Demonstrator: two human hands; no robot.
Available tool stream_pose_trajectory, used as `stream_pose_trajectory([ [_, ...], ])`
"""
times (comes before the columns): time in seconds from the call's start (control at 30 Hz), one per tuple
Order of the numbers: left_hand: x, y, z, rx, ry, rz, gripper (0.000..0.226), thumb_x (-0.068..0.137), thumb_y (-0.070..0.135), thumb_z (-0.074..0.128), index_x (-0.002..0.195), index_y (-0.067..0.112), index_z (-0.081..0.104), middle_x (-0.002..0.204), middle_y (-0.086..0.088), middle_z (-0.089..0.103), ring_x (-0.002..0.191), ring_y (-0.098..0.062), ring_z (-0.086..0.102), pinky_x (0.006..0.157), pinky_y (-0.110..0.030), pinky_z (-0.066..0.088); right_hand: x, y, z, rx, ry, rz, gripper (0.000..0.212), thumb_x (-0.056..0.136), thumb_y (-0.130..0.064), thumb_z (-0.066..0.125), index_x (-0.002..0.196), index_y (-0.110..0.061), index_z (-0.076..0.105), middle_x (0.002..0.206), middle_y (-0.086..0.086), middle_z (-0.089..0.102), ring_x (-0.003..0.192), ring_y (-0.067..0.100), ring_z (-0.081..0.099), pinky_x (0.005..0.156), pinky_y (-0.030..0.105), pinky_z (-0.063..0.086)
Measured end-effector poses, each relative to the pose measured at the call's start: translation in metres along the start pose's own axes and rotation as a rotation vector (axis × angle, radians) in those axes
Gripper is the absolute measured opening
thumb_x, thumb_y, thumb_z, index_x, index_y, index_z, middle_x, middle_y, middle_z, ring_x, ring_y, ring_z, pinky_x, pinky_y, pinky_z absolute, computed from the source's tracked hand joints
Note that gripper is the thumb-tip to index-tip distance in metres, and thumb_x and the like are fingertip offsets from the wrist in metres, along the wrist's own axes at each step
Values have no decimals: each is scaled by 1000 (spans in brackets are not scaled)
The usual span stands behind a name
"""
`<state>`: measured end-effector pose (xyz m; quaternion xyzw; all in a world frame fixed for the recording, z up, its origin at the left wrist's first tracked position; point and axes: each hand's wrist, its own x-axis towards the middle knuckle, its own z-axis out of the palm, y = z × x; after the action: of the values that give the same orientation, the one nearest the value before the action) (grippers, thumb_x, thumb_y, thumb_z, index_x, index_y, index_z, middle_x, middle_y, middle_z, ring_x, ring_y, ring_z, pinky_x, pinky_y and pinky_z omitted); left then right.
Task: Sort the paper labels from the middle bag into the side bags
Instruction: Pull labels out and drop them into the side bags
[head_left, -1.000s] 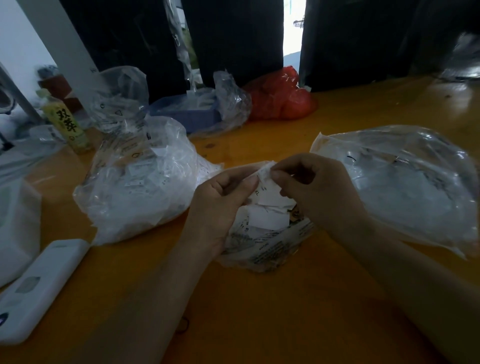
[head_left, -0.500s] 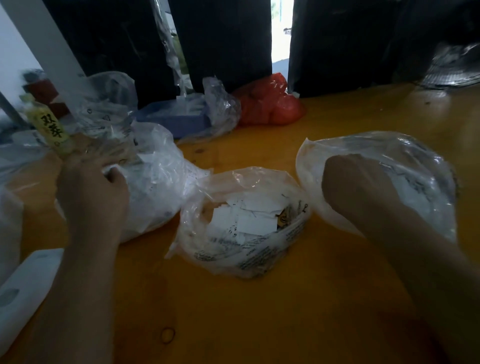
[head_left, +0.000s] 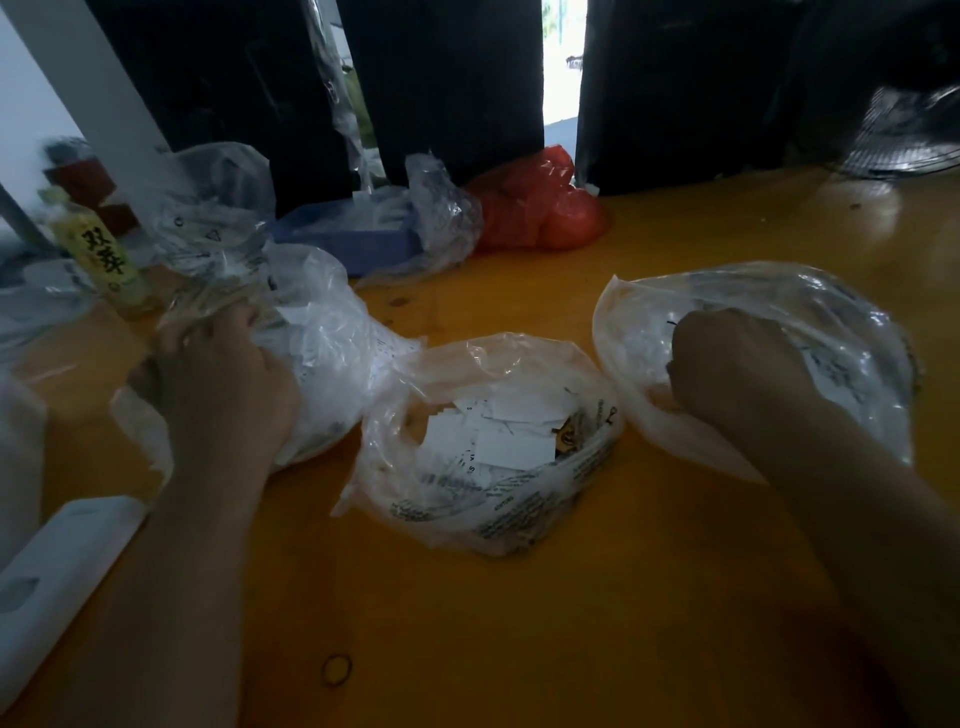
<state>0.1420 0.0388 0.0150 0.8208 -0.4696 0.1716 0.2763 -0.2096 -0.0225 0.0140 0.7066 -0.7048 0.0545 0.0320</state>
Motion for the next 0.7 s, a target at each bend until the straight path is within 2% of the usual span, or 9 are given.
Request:
stream_pose_trajectory([
  [0.07, -7, 8, -5, -64, 121, 26, 44, 94, 9, 51, 137, 10, 60, 142, -24, 56, 139, -44, 37, 108, -60, 29, 3, -1, 2, 89, 73, -20, 36, 94, -20, 64, 62, -15, 48, 67, 3, 53, 63, 21, 56, 58, 29, 44],
  [0.13, -15, 19, -7, -207, 231, 108, 38, 93, 9, 50, 127, 10, 65, 136, -20, 60, 135, -41, 43, 107, -53, 31, 3, -7, 4, 210, 162, -75, 35, 98, -19, 55, 64, -10, 58, 61, 6, 57, 55, 22, 56, 52, 29, 44],
  [0.23, -33, 43, -4, -555, 226, 337, 30, 98, 10, 47, 117, 6, 69, 119, -12, 69, 115, -23, 59, 99, -30, 42, -4, -20, 3, 596, 273, -144, 31, 100, -31, 54, 75, -17, 66, 67, 2, 66, 53, 19, 60, 48, 30, 47],
  [0.3, -50, 60, -2, -806, -14, 368, 30, 103, 24, 45, 119, 14, 68, 114, 2, 72, 102, -4, 64, 87, -12, 46, -11, -29, 2, 1030, 130, -204, 25, 98, -33, 60, 79, -19, 69, 67, -4, 66, 47, 9, 51, 42, 23, 38],
  [0.33, -57, 67, 0, -906, -203, 330, 34, 104, 37, 43, 122, 22, 67, 113, 11, 72, 100, 1, 65, 84, -12, 50, -15, -34, 1, 1289, -34, -248, 24, 97, -32, 63, 84, -13, 71, 70, 0, 65, 44, 10, 44, 41, 21, 33],
  [0.4, -69, 79, 8, -1054, -573, 212, 41, 99, 60, 42, 126, 38, 65, 116, 19, 72, 102, -1, 69, 87, -24, 56, -20, -41, 4, 1587, -337, -333, 37, 93, -30, 66, 97, 6, 64, 79, 10, 61, 47, 17, 34, 40, 24, 28],
  [0.47, -74, 85, 16, -1193, -795, 80, 37, 96, 67, 50, 118, 44, 71, 117, 14, 74, 105, -9, 71, 92, -36, 56, -24, -46, 8, 1632, -505, -393, 36, 97, -26, 61, 96, 10, 60, 81, 10, 59, 50, 19, 32, 42, 26, 26],
  [0.57, -77, 86, 19, -1361, -911, -34, 27, 94, 51, 71, 111, 33, 80, 110, 5, 77, 102, -8, 71, 88, -29, 55, -28, -51, 12, 1644, -656, -418, 25, 101, -23, 55, 87, -8, 68, 75, 2, 60, 53, 14, 40, 45, 25, 27],
  [0.7, -78, 86, 16, -1544, -976, -184, 22, 84, 33, 77, 104, 26, 83, 106, -2, 77, 96, -11, 72, 82, -25, 58, -29, -53, 15, 1652, -688, -405, 20, 101, -22, 54, 88, -12, 66, 74, 2, 59, 56, 13, 44, 47, 24, 29],
])
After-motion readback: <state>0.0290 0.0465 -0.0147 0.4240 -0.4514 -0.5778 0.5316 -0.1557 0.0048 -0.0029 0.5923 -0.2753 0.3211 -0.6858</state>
